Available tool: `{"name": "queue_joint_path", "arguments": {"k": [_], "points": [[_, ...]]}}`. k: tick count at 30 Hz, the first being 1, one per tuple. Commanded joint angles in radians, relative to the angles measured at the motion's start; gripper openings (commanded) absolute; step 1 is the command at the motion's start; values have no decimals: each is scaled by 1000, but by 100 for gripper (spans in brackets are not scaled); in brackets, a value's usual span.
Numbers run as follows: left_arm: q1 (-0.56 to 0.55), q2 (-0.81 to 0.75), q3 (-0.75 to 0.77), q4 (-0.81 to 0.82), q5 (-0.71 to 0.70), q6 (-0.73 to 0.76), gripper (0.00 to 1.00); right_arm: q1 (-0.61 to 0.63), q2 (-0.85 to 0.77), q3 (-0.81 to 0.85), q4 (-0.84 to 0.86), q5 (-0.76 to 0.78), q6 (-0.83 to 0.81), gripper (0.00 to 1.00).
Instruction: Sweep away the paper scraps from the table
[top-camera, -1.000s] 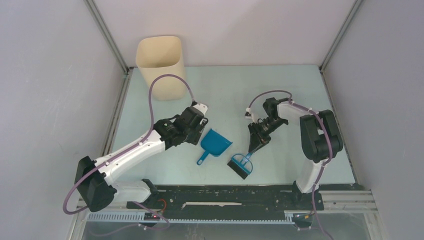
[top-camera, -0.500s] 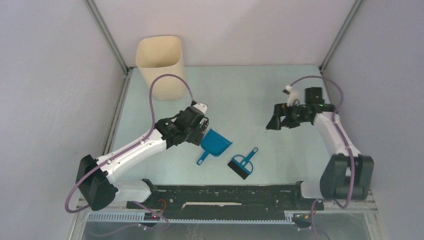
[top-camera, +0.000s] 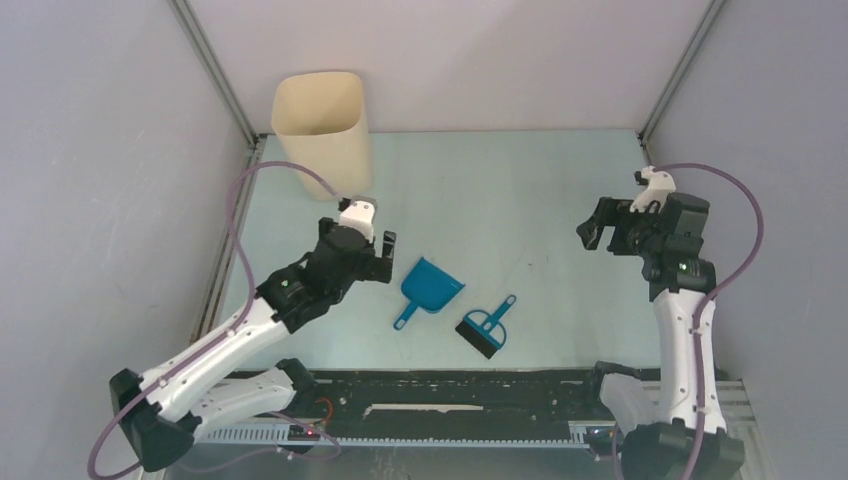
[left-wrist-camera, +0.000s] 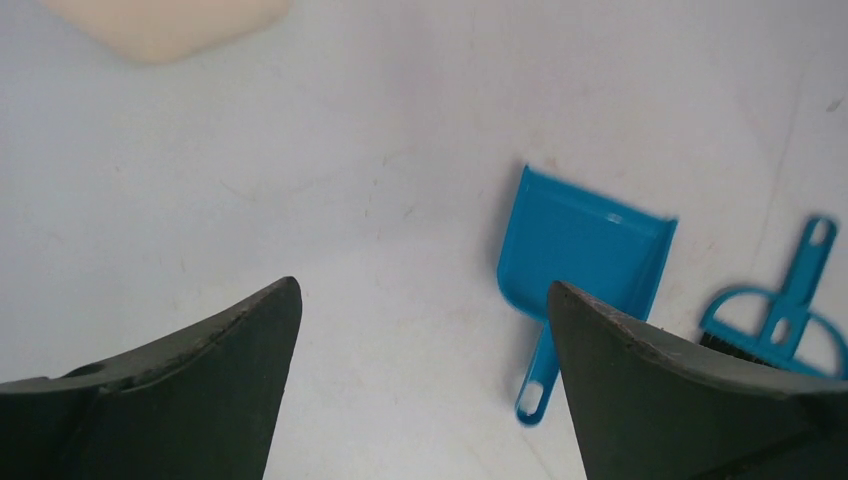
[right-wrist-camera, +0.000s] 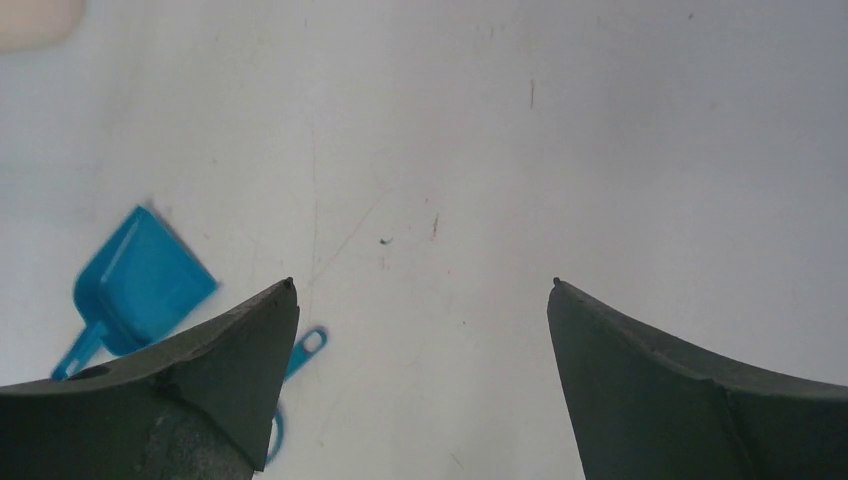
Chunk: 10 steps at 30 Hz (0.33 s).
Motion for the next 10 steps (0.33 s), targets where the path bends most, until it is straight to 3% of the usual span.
{"name": "queue_joint_path", "arguments": {"k": [1, 10], "points": [[7, -104, -52, 164, -70, 5, 100, -6, -99, -2, 98, 14, 133, 100], [7, -98, -53, 167, -39, 22, 100, -6, -170, -166, 257, -134, 200, 100]]}}
